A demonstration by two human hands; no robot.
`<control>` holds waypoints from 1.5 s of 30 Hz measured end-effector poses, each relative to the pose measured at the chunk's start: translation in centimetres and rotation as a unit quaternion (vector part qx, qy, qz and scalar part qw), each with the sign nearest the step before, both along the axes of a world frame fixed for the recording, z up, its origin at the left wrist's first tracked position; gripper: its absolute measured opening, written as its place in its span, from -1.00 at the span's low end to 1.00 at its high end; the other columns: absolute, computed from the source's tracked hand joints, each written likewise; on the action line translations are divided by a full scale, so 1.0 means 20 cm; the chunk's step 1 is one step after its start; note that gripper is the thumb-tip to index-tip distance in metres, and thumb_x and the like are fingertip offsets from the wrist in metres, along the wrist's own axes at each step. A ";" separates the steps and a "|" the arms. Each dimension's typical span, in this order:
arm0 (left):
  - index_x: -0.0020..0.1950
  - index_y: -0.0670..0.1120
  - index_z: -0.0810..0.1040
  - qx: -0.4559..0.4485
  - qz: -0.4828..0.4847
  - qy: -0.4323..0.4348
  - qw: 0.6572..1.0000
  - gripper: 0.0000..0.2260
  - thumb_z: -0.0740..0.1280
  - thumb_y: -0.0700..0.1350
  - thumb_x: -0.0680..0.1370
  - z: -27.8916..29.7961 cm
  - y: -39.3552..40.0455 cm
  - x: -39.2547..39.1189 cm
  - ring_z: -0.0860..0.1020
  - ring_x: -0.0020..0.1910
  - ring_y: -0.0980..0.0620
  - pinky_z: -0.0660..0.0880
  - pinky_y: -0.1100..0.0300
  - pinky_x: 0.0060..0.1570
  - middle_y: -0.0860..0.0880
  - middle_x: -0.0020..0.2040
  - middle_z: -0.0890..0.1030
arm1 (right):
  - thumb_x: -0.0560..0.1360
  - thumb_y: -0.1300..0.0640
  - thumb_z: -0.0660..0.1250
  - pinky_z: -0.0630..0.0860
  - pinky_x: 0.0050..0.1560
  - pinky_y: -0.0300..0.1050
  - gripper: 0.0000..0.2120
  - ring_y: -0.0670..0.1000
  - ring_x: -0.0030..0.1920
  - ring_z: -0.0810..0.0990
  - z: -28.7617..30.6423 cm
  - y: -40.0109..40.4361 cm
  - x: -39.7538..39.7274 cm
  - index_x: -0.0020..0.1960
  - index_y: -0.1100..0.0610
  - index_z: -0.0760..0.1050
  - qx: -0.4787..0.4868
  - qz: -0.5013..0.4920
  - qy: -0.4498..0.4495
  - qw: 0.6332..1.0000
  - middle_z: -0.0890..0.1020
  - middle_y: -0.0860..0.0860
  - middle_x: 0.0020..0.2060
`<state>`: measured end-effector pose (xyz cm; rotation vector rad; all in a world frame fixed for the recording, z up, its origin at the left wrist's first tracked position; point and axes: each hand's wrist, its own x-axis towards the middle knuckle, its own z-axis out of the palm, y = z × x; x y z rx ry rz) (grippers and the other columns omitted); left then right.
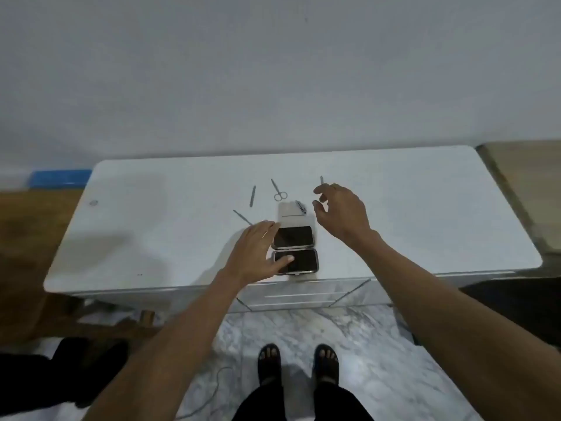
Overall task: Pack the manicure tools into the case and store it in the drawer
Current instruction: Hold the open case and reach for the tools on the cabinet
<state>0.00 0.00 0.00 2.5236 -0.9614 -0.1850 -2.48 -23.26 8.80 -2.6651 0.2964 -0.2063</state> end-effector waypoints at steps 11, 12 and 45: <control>0.66 -0.21 0.27 -0.025 -0.012 0.008 1.000 0.01 0.23 0.54 0.50 -0.22 0.06 0.04 0.21 0.67 -0.13 0.13 -0.14 0.65 -0.16 0.66 0.28 | 0.52 0.09 0.28 0.54 -0.01 -0.04 -0.74 0.05 0.08 0.61 -0.24 0.04 0.14 0.19 0.05 0.56 0.040 -0.062 0.095 0.993 0.70 -0.04 -0.04; 0.66 -0.21 0.26 -0.025 -0.011 0.006 1.000 0.00 0.24 0.53 0.50 -0.23 0.06 0.04 0.20 0.68 -0.12 0.12 -0.14 0.65 -0.16 0.67 0.27 | 0.52 0.09 0.29 0.57 0.00 -0.01 -0.74 0.05 0.08 0.61 -0.26 0.04 0.15 0.19 0.06 0.56 0.047 -0.067 0.102 0.991 0.70 -0.04 -0.05; 0.68 -0.21 0.20 -0.020 -0.025 -0.019 0.999 0.10 0.29 0.58 0.44 -0.27 0.07 0.05 0.12 0.70 -0.08 0.08 -0.14 0.67 -0.15 0.70 0.20 | 0.52 0.03 0.32 0.57 -0.11 -0.01 -0.87 0.06 -0.05 0.59 -0.32 0.03 0.10 -0.01 0.03 0.60 0.015 -0.045 0.099 0.994 0.66 -0.02 -0.12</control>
